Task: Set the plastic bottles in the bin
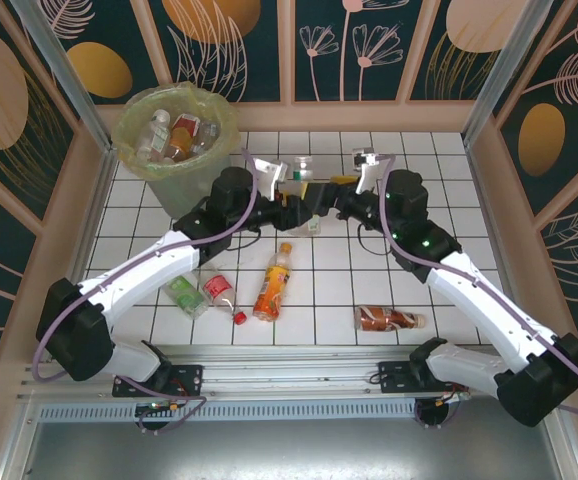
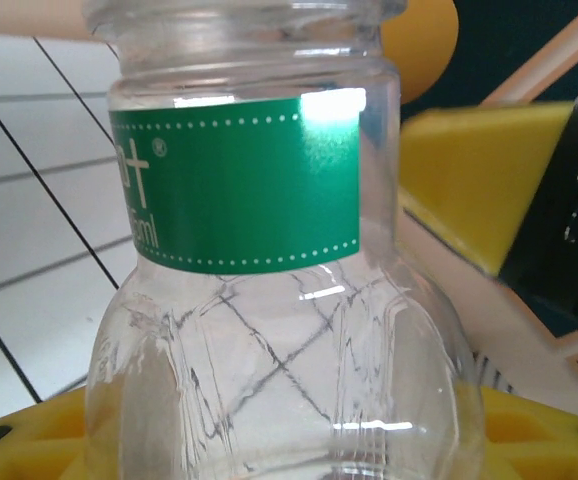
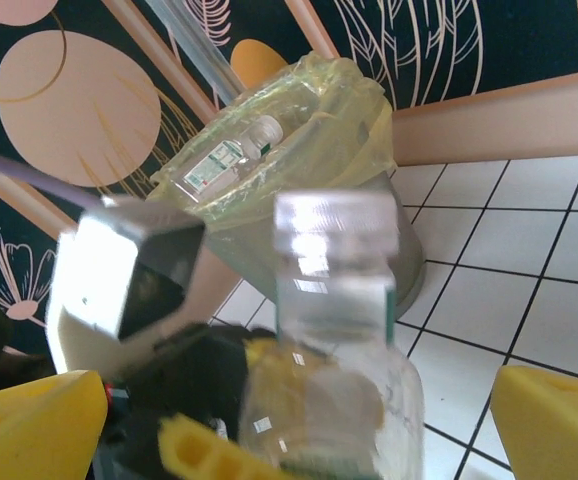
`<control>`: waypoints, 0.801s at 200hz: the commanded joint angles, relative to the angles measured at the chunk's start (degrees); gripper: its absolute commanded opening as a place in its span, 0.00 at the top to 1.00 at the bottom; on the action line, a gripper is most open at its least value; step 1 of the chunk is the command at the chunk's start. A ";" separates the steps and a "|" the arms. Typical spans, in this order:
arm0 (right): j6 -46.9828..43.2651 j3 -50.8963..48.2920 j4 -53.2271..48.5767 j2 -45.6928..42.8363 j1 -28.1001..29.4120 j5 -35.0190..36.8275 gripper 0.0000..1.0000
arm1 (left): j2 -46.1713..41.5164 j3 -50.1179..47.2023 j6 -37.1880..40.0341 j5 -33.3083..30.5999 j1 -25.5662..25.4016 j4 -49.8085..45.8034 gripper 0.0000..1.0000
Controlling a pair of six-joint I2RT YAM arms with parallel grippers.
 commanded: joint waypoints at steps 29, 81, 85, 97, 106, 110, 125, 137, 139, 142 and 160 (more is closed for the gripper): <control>-3.76 -3.18 -2.19 -5.20 -0.07 4.57 0.01 | 1.55 14.78 9.03 -5.60 5.25 -13.96 0.45; -4.56 -5.65 -4.13 -7.48 -0.16 6.17 0.01 | 7.00 30.02 15.11 -12.84 12.64 -24.67 0.44; -4.65 -5.75 -4.30 -7.52 -0.16 6.29 0.01 | 7.49 31.11 15.54 -13.63 13.19 -25.45 0.43; -4.82 -5.93 -4.72 -7.65 -0.16 6.54 0.01 | 8.97 34.83 16.39 -16.64 14.79 -28.23 0.43; -4.82 -6.04 -5.04 -7.74 -0.16 6.65 0.02 | 10.14 37.22 17.04 -18.53 15.96 -30.10 0.43; -4.83 -6.11 -5.09 -7.77 -0.16 6.73 0.02 | 10.57 38.15 17.23 -19.08 16.58 -30.80 0.43; -4.94 -6.30 -5.37 -7.89 -0.16 7.08 0.02 | 12.18 41.51 18.03 -21.16 18.57 -33.45 0.43; -5.05 -6.48 -5.48 -7.89 -0.16 7.35 0.02 | 13.81 44.42 18.40 -22.57 20.22 -35.91 0.43; -5.08 -6.48 -5.52 -7.85 -0.14 7.40 0.02 | 14.08 44.93 18.40 -22.80 20.51 -36.29 0.43; -5.05 -6.48 -5.50 -7.86 -0.22 7.50 0.02 | 14.49 45.61 18.48 -22.99 20.97 -37.00 0.43; -5.08 -6.48 -5.91 -7.77 -0.25 8.10 0.02 | 17.46 49.60 18.99 -25.25 23.05 -40.59 0.43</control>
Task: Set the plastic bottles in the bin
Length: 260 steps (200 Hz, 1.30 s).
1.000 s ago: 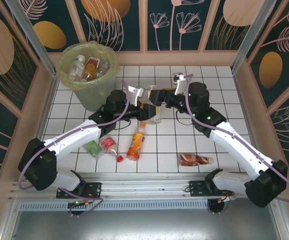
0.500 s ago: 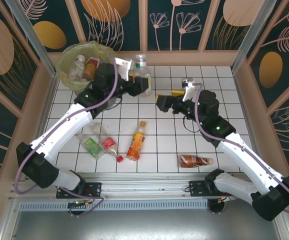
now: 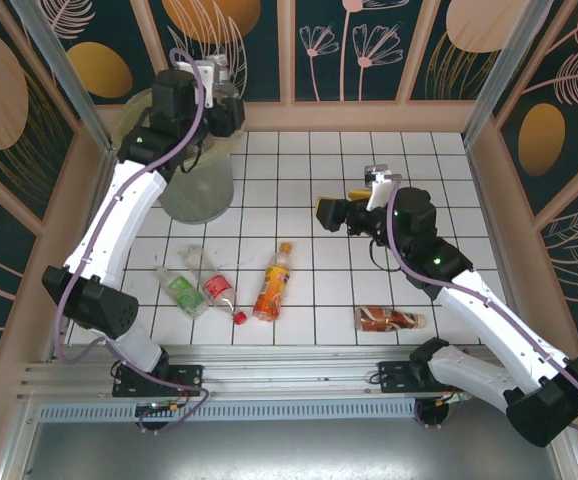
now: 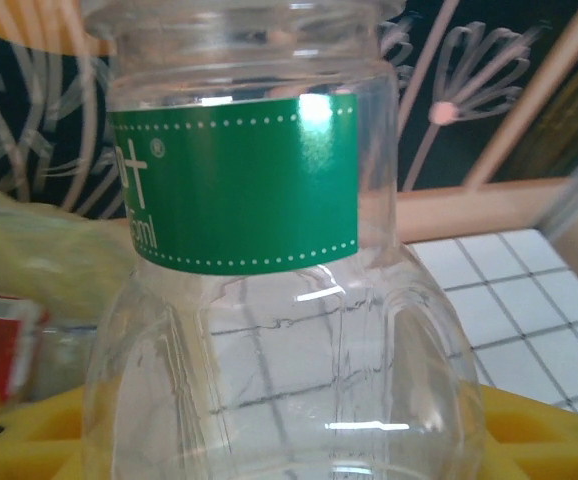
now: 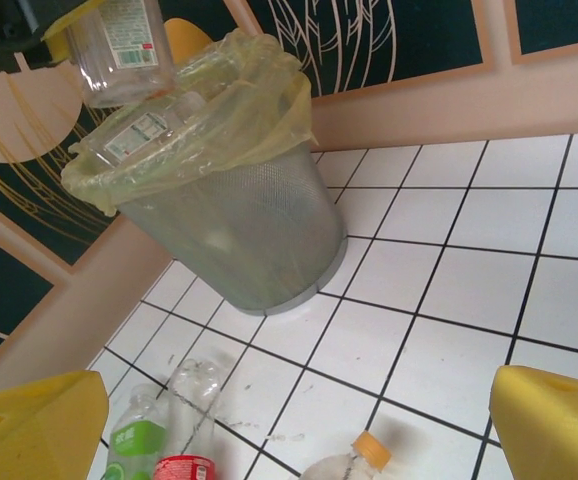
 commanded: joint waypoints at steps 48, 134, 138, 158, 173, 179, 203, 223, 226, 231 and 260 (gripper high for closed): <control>-1.16 -0.84 -1.47 -1.24 -0.41 2.31 0.02 | 9.31 12.36 4.33 -10.79 6.17 -15.53 0.43; -0.19 -2.47 -1.53 -1.52 -1.05 2.23 0.02 | 12.74 9.48 4.95 -21.25 7.24 -18.72 0.41; -0.11 -2.57 -1.43 -1.49 -1.06 2.22 0.02 | 12.66 9.18 4.98 -21.58 7.33 -18.72 0.41; 0.02 -2.94 -1.27 -1.49 -1.08 2.23 0.02 | 12.76 8.67 5.04 -22.26 7.51 -18.72 0.41; 0.03 -2.95 -1.24 -1.51 -1.19 2.31 0.02 | 13.19 8.62 4.97 -22.39 7.51 -20.58 0.39; 0.01 -2.94 -1.34 -1.51 -1.16 2.47 0.02 | 13.26 8.53 4.96 -22.26 7.54 -20.59 0.38; 0.40 -2.95 -1.90 -1.78 -1.24 3.34 0.02 | 13.35 8.44 4.45 -21.69 7.51 -20.58 0.35; 0.92 -3.19 -2.25 -2.19 -1.31 3.67 0.02 | 13.33 8.72 4.10 -21.14 7.51 -20.60 0.29; 0.99 -3.25 -2.22 -2.31 -1.35 3.71 0.02 | 13.33 8.75 4.01 -20.94 7.51 -20.58 0.28; 1.10 -3.37 -2.32 -2.47 -1.33 3.72 0.02 | 13.35 8.79 3.88 -20.67 7.53 -20.52 0.26; 1.71 -3.95 -2.78 -3.07 -1.41 4.03 0.02 | 13.15 9.14 3.49 -19.72 7.51 -20.32 0.21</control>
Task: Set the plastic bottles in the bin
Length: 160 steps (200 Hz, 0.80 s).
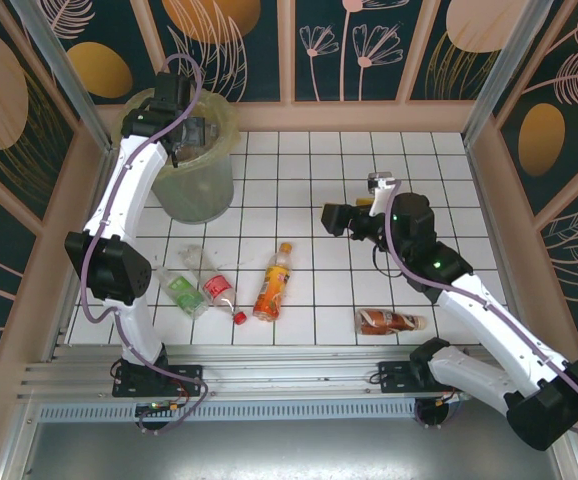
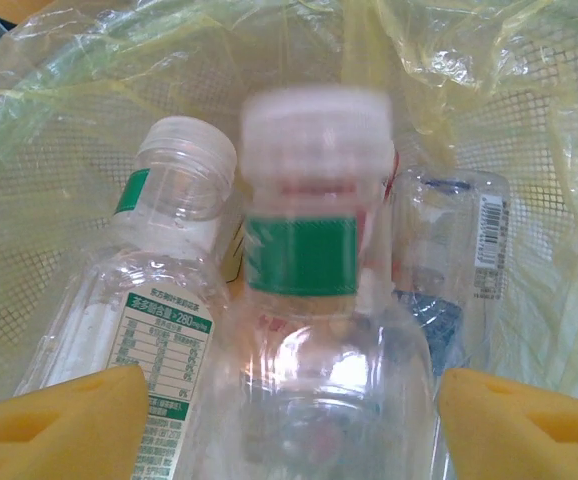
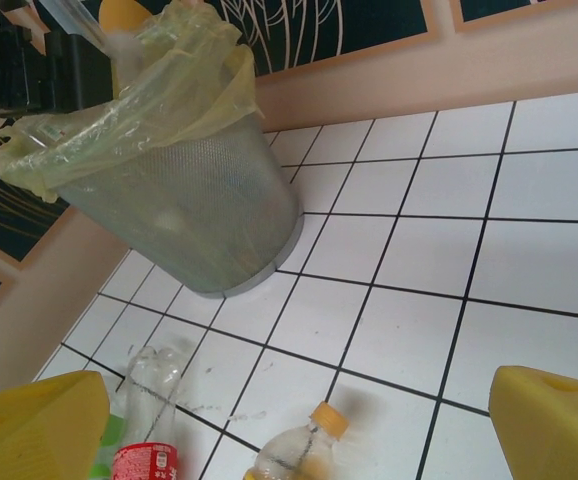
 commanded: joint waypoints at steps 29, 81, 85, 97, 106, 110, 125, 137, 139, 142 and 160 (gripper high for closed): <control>2.12 -1.58 -0.90 -2.04 -0.56 1.28 0.02 | -0.64 0.64 -1.19 2.52 0.37 -0.33 0.20; 7.02 -0.99 -5.81 -1.75 -0.65 5.16 0.03 | -12.36 -11.42 -5.97 18.20 0.37 14.52 0.19; 7.72 -0.92 -6.45 -1.75 -0.66 5.54 0.03 | -13.84 -13.24 -6.56 20.13 0.36 16.50 0.19; 9.74 -0.72 -8.52 -1.77 -0.65 6.51 0.02 | -17.81 -18.59 -8.06 25.96 0.39 22.35 0.19; 11.46 -0.48 -10.39 -1.75 -0.67 7.34 0.02 | -20.79 -23.06 -9.49 29.98 0.36 26.63 0.18; 12.20 -0.44 -11.27 -1.82 -0.68 7.98 0.02 | -22.03 -24.88 -10.01 32.18 0.33 28.46 0.16; 14.80 -0.35 -14.32 -1.96 -0.67 9.73 0.01 | -25.77 -30.45 -11.33 40.72 0.28 33.89 0.13; 16.83 -0.47 -16.84 -2.18 -0.81 11.02 0.01 | -28.45 -34.41 -12.31 45.75 0.14 37.50 0.12; 17.15 -0.51 -17.29 -2.19 -0.71 11.18 0.01 | -28.94 -35.14 -12.40 46.69 0.11 38.14 0.11; 17.65 -0.59 -17.83 -2.19 -0.74 11.44 0.01 | -29.65 -36.21 -12.38 47.70 0.04 39.17 0.10; 20.36 -1.71 -20.35 -2.35 -0.67 11.72 0.01 | -34.75 -43.81 -14.27 55.61 -0.53 46.80 0.03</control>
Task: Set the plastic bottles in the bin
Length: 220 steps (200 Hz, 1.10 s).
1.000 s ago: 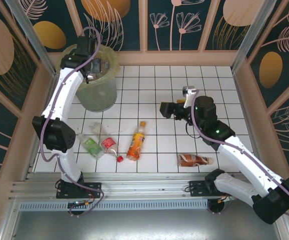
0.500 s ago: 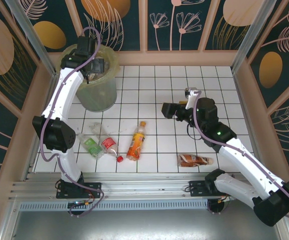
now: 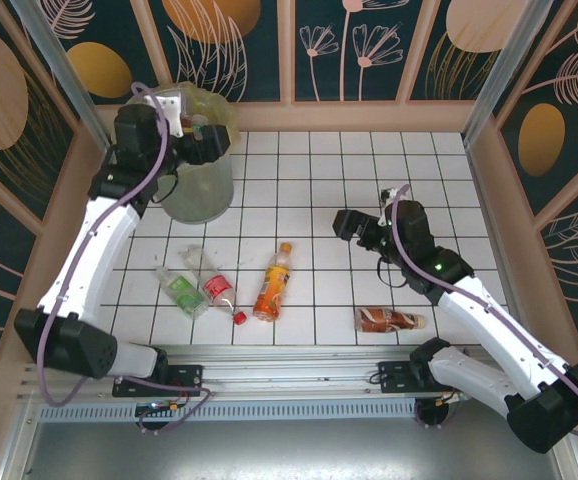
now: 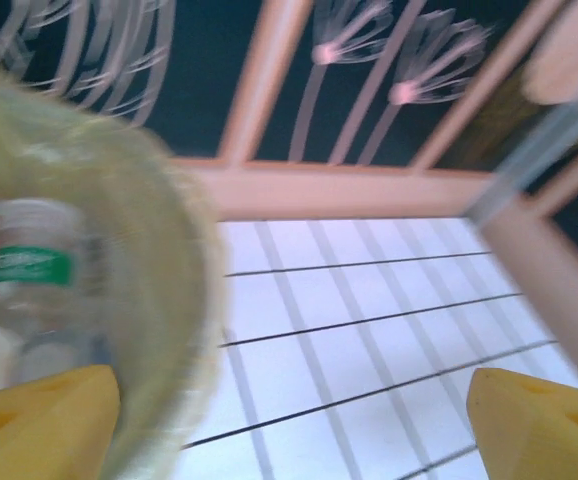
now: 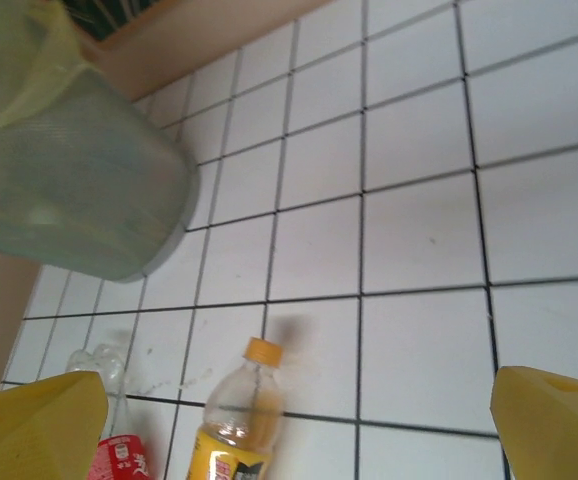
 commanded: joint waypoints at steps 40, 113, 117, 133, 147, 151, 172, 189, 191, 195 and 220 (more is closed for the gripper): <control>11.67 -3.86 -12.21 -2.91 -0.31 2.89 0.01 | -11.90 -19.87 -3.76 26.88 -5.38 21.72 0.01; 21.08 -3.66 -31.02 -4.49 -0.29 0.13 0.01 | -12.71 -25.34 3.76 22.62 -20.34 15.64 0.01; 22.02 -3.86 -31.95 -4.61 -0.26 -0.16 0.01 | -12.69 -25.66 3.64 22.62 -20.46 15.77 0.01; 24.96 -4.87 -34.75 -4.89 -0.16 -1.58 0.01 | -13.07 -26.74 3.32 21.83 -20.81 16.37 0.01; 27.60 -5.96 -37.06 -5.66 -0.06 -1.66 0.01 | -13.54 -26.98 3.38 21.06 -21.06 16.71 0.01; 28.27 -6.26 -37.58 -5.93 -0.05 -1.63 0.01 | -13.65 -26.99 3.40 20.94 -21.10 16.67 0.01; 30.55 -7.87 -40.69 -5.96 -0.17 -3.70 0.01 | -14.39 -26.98 3.53 20.10 -21.17 16.25 0.01; 32.71 -9.20 -42.32 -6.01 -0.13 -4.42 0.01 | -15.23 -26.97 3.96 18.73 -21.19 15.40 0.02; 32.99 -9.41 -42.33 -6.06 -0.15 -4.51 0.01 | -15.30 -26.97 4.05 18.64 -21.19 15.36 0.01; 33.44 -9.82 -42.44 -6.07 -0.16 -4.77 0.01 | -15.54 -26.99 4.10 18.58 -21.13 15.26 0.01; 35.45 -11.91 -42.16 -5.55 -0.22 -6.82 0.01 | -16.80 -28.14 4.24 18.41 -21.16 15.35 0.01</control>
